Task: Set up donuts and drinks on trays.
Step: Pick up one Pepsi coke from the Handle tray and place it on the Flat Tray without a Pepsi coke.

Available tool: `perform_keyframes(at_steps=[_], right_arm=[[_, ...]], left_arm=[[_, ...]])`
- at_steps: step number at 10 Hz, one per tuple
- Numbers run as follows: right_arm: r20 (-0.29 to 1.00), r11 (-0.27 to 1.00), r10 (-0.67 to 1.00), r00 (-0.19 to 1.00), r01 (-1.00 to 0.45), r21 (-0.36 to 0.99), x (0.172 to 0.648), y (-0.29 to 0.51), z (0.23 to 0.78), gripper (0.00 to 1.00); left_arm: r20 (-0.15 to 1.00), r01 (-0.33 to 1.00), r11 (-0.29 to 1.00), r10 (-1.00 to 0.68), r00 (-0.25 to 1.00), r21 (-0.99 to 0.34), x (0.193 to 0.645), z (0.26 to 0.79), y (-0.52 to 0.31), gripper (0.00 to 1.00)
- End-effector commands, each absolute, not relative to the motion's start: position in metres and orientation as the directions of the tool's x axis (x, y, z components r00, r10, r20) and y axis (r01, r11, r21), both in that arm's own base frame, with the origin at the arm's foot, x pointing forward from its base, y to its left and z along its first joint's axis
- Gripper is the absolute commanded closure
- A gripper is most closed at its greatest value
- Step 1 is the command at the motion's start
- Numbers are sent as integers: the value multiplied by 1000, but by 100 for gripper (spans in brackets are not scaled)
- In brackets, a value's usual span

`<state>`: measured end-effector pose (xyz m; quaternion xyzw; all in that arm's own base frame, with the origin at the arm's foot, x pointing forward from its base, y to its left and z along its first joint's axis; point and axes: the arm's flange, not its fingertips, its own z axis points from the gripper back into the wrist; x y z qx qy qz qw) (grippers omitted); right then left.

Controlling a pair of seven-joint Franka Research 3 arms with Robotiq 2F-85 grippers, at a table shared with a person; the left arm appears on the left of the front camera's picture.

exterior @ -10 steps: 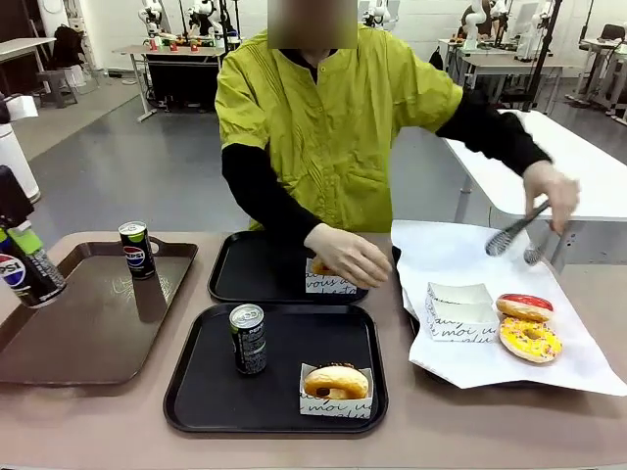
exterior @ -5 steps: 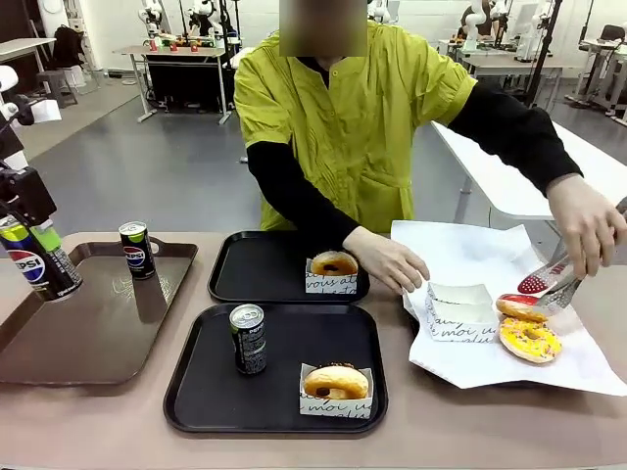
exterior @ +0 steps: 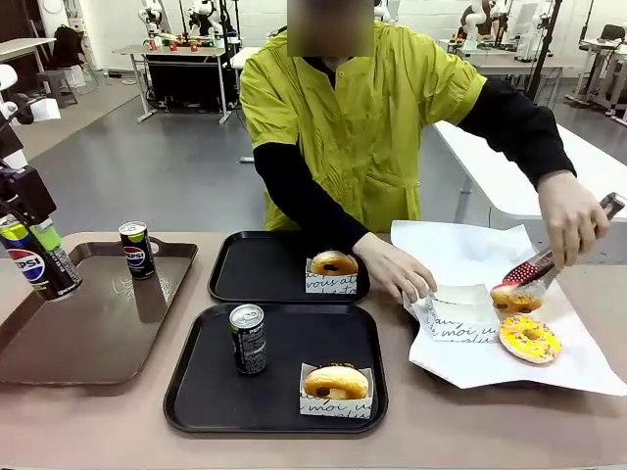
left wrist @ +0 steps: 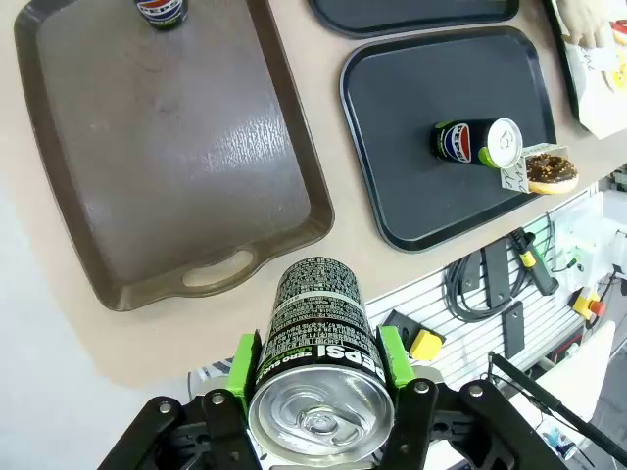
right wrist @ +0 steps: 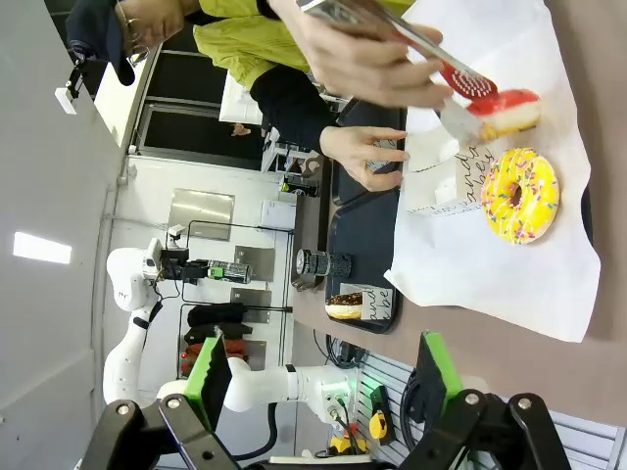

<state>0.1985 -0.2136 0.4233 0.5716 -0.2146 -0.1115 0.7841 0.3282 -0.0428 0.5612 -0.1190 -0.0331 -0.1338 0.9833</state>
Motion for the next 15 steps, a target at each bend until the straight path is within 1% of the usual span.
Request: perform_keyframes(at_steps=[1,3,4,5,6,8,10,12,13,14,15], right_arm=[[229,305,-428,874,-99,947,200,-214,425,0],[229,305,-428,874,-99,947,200,-214,425,0],[229,305,-428,874,-99,947,200,-214,425,0],[229,305,-428,874,-99,947,200,-214,425,0],[229,305,-428,874,-99,947,200,-214,425,0],[229,305,-428,874,-99,947,200,-214,425,0],[229,305,-428,874,-99,947,200,-214,425,0],[229,305,-428,874,-99,947,200,-214,425,0],[229,305,-428,874,-99,947,200,-214,425,0],[229,305,-428,874,-99,947,200,-214,425,0],[229,305,-428,874,-99,947,200,-214,425,0]], left_arm=[[114,279,931,-259,959,-234,329,566,-43,42],[97,271,936,-255,962,-225,328,561,-43,42],[78,303,931,-293,953,-205,347,559,-60,42],[75,325,933,-317,946,-157,368,557,-81,42],[81,317,941,-309,948,-119,383,557,-97,42],[133,301,951,-290,948,-70,407,560,-129,42],[191,303,953,-293,937,-20,448,552,-168,42],[270,335,941,-309,912,-53,472,533,-206,42],[238,370,925,-342,909,-83,476,524,-215,42],[83,365,928,-358,930,-78,449,534,-190,42],[-16,437,894,-440,898,-96,393,556,-146,42]])
